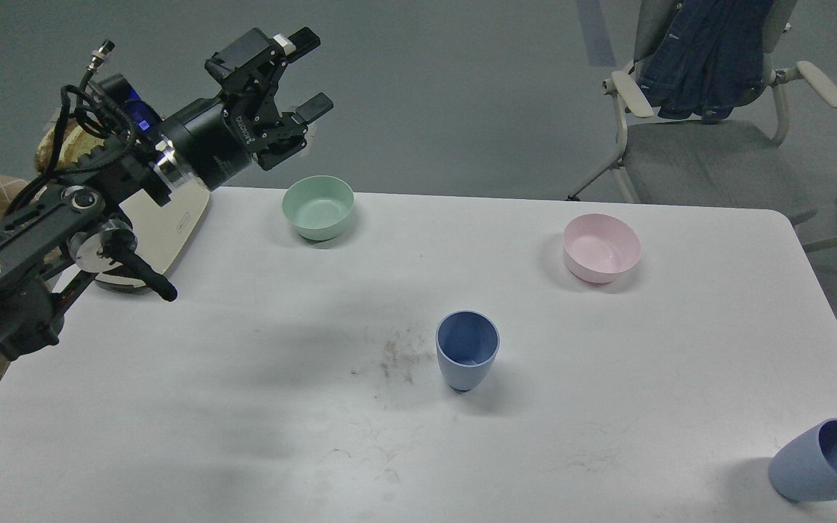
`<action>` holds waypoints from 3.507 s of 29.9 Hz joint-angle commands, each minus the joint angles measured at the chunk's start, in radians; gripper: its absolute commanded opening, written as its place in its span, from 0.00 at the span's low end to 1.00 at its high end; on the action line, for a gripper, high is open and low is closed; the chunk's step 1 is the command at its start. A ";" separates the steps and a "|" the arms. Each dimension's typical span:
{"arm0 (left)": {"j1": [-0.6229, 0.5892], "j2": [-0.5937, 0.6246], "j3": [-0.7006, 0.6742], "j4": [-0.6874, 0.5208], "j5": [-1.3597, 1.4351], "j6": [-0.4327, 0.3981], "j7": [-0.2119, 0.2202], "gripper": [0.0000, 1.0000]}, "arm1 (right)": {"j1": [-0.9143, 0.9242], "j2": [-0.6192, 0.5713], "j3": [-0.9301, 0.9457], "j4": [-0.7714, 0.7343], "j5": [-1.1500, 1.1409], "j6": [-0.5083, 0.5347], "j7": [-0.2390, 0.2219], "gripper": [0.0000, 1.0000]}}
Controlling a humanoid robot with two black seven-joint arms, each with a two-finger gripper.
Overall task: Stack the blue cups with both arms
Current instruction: 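Grasp the other blue cup with the right gripper and lift it, then move the held cup over the centered blue cup and lower it inside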
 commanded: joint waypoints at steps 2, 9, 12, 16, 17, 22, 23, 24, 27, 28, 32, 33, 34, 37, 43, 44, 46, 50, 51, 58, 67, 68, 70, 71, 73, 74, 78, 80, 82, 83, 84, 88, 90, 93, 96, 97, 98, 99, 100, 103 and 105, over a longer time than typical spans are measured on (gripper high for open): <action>0.000 0.000 -0.001 0.000 0.000 0.000 -0.001 0.96 | 0.004 -0.010 0.027 0.021 -0.005 0.002 0.000 0.00; 0.000 -0.001 -0.001 0.000 0.000 0.000 -0.002 0.96 | 0.074 0.006 0.172 0.025 -0.014 0.031 0.000 0.00; 0.000 0.000 -0.003 0.000 0.000 0.000 0.000 0.96 | 0.238 0.110 0.166 -0.043 -0.005 0.118 0.000 0.00; 0.000 0.002 -0.003 0.000 0.000 0.000 0.000 0.96 | 0.343 0.252 0.165 -0.149 -0.003 0.166 0.000 0.00; 0.000 0.002 -0.004 0.000 0.000 0.000 0.002 0.96 | 0.380 0.311 0.163 -0.188 -0.005 0.172 0.000 0.00; 0.000 0.003 -0.011 0.000 0.000 0.000 0.003 0.96 | 0.522 0.532 0.079 -0.263 0.010 0.208 0.000 0.00; 0.000 0.003 -0.011 0.000 0.000 0.000 0.003 0.96 | 0.579 0.596 0.014 -0.263 0.038 0.208 0.000 0.00; 0.000 0.003 -0.011 0.000 0.000 0.000 0.003 0.96 | 0.607 0.627 -0.023 -0.262 0.055 0.208 0.000 0.00; -0.001 0.003 -0.012 0.000 0.000 0.000 0.005 0.96 | 0.723 0.798 -0.180 -0.242 0.137 0.203 0.000 0.00; -0.001 0.003 -0.012 0.000 0.000 0.000 0.005 0.96 | 0.723 0.798 -0.180 -0.242 0.138 0.203 0.000 0.00; 0.000 0.002 -0.014 0.000 0.000 0.000 0.006 0.96 | 0.736 0.919 -0.196 -0.229 0.145 0.203 0.000 0.00; 0.000 0.002 -0.012 0.000 0.000 0.000 0.006 0.96 | 0.737 0.931 -0.196 -0.228 0.147 0.203 0.000 0.00; 0.000 0.002 -0.012 0.000 0.000 0.000 0.006 0.96 | 0.745 0.954 -0.197 -0.228 0.158 0.203 0.000 0.00; 0.000 0.002 -0.014 0.000 0.000 0.000 0.006 0.96 | 0.753 1.011 -0.199 -0.229 0.182 0.203 0.000 0.00; 0.000 0.002 -0.014 0.000 0.000 0.000 0.006 0.96 | 0.802 1.114 -0.199 -0.234 0.257 0.203 0.000 0.00; 0.000 0.002 -0.014 0.000 0.000 0.000 0.006 0.96 | 0.808 1.123 -0.199 -0.234 0.262 0.203 0.000 0.00; 0.000 0.002 -0.014 0.000 0.000 0.000 0.006 0.96 | 0.823 1.152 -0.202 -0.237 0.265 0.205 0.000 0.00; 0.000 0.002 -0.014 0.000 0.000 0.000 0.006 0.96 | 0.837 1.165 -0.219 -0.234 0.267 0.208 0.000 0.00; 0.000 0.002 -0.014 0.000 0.000 0.000 0.006 0.96 | 0.843 1.165 -0.229 -0.231 0.267 0.208 0.000 0.00; 0.000 0.002 -0.014 0.000 0.000 0.000 0.005 0.96 | 0.862 1.165 -0.275 -0.197 0.260 0.208 0.000 0.00; 0.000 0.005 -0.015 0.000 -0.001 0.000 0.003 0.96 | 0.859 1.183 -0.281 -0.191 0.263 0.208 0.000 0.00; 0.000 0.005 -0.015 0.000 -0.001 0.000 0.003 0.96 | 0.857 1.181 -0.283 -0.191 0.263 0.208 0.000 0.00; 0.000 0.005 -0.017 0.000 -0.001 0.000 0.005 0.96 | 0.854 1.183 -0.298 -0.191 0.263 0.208 0.000 0.00; 0.000 0.005 -0.018 0.000 -0.001 0.000 0.003 0.96 | 0.854 1.183 -0.303 -0.191 0.265 0.205 0.000 0.00; 0.000 0.003 -0.020 0.000 -0.001 0.000 0.005 0.96 | 0.851 1.183 -0.305 -0.191 0.265 0.205 0.000 0.00; 0.000 0.003 -0.020 0.000 -0.001 0.000 0.005 0.96 | 0.849 1.183 -0.305 -0.191 0.265 0.203 0.000 0.00; 0.000 0.005 -0.021 0.000 -0.001 0.000 0.005 0.96 | 0.843 1.183 -0.306 -0.191 0.268 0.197 0.000 0.00; 0.000 0.005 -0.021 0.000 -0.001 0.000 0.005 0.96 | 0.843 1.183 -0.306 -0.191 0.270 0.195 0.000 0.00; 0.000 0.005 -0.021 0.000 -0.001 0.000 0.005 0.96 | 0.843 1.183 -0.306 -0.191 0.274 0.195 0.000 0.00; 0.000 0.005 -0.021 0.000 -0.001 0.000 0.005 0.96 | 0.839 1.183 -0.306 -0.191 0.274 0.195 0.000 0.00; 0.000 0.005 -0.021 0.000 -0.001 0.000 0.005 0.96 | 0.836 1.183 -0.306 -0.191 0.274 0.195 0.000 0.00; 0.000 0.005 -0.021 0.000 -0.001 0.000 0.005 0.96 | 0.829 1.183 -0.308 -0.191 0.274 0.195 0.000 0.00; 0.000 0.006 -0.021 0.000 -0.001 0.000 0.005 0.96 | 0.828 1.183 -0.308 -0.191 0.274 0.195 0.000 0.00; 0.000 0.005 -0.021 0.000 -0.001 0.000 0.003 0.96 | 0.828 1.192 -0.308 -0.193 0.276 0.195 0.000 0.00; 0.000 0.006 -0.023 0.000 -0.001 0.000 0.003 0.96 | 0.828 1.198 -0.308 -0.193 0.282 0.195 0.000 0.09; 0.000 0.006 -0.023 0.000 -0.001 0.000 0.003 0.96 | 0.828 1.200 -0.308 -0.193 0.282 0.194 0.000 0.16; 0.000 0.006 -0.023 0.000 -0.001 0.000 0.003 0.96 | 0.828 1.200 -0.308 -0.193 0.282 0.194 0.000 0.22; 0.000 0.006 -0.023 0.000 -0.001 -0.001 0.003 0.96 | 0.828 1.200 -0.306 -0.193 0.282 0.194 0.000 0.25; 0.000 0.006 -0.023 0.000 -0.001 0.000 0.003 0.96 | 0.828 1.200 -0.306 -0.193 0.282 0.194 0.000 0.28; 0.000 0.006 -0.023 0.000 -0.001 0.000 0.003 0.96 | 0.828 1.200 -0.306 -0.194 0.282 0.192 0.000 0.37; 0.000 0.006 -0.023 0.000 -0.001 0.000 0.003 0.96 | 0.828 1.200 -0.306 -0.194 0.282 0.192 0.000 0.42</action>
